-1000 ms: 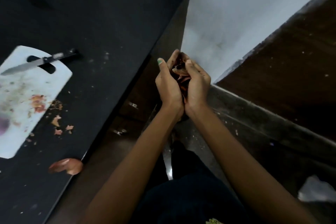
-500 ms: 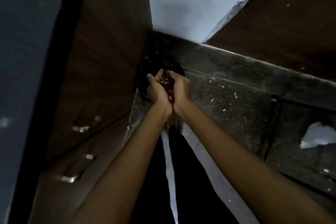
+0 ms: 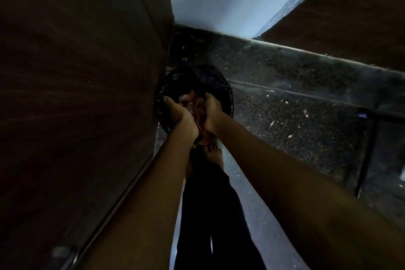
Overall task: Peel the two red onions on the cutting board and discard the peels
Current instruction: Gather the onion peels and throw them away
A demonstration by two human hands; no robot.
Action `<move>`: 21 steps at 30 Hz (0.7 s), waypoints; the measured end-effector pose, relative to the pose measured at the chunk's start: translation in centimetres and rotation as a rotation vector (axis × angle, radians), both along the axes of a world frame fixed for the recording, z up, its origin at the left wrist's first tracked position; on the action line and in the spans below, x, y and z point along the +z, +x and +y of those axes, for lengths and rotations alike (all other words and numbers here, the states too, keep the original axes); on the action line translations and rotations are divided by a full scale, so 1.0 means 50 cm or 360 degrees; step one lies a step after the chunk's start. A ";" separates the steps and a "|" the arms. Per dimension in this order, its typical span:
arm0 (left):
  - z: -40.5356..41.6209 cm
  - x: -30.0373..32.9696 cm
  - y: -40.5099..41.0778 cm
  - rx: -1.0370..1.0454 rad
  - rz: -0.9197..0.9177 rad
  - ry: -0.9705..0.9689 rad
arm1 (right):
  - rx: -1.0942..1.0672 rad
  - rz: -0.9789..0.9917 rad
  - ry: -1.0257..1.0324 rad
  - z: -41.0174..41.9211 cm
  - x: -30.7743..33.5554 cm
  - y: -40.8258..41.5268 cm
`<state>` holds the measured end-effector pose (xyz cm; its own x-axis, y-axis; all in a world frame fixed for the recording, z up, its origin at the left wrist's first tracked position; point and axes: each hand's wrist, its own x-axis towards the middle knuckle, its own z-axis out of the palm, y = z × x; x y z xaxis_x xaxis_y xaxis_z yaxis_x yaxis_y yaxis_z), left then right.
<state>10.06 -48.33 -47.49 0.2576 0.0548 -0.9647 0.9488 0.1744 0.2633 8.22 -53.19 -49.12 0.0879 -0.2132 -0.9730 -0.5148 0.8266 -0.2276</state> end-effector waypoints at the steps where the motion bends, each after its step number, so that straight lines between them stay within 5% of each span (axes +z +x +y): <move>1: 0.000 -0.019 0.007 -0.0046 0.0003 -0.0026 | -0.0037 -0.0004 -0.0006 -0.010 0.002 0.007; 11: 0.011 -0.142 0.057 -0.0100 0.0066 0.0201 | 0.0110 0.0042 0.0052 -0.042 -0.095 0.019; 16: 0.041 -0.247 0.034 -0.0452 0.0115 0.0252 | 0.0116 0.0100 -0.0115 -0.021 -0.120 0.008; 21: 0.016 -0.084 0.028 -0.0429 -0.0118 0.0151 | 0.0021 0.0035 -0.0291 -0.014 -0.061 -0.004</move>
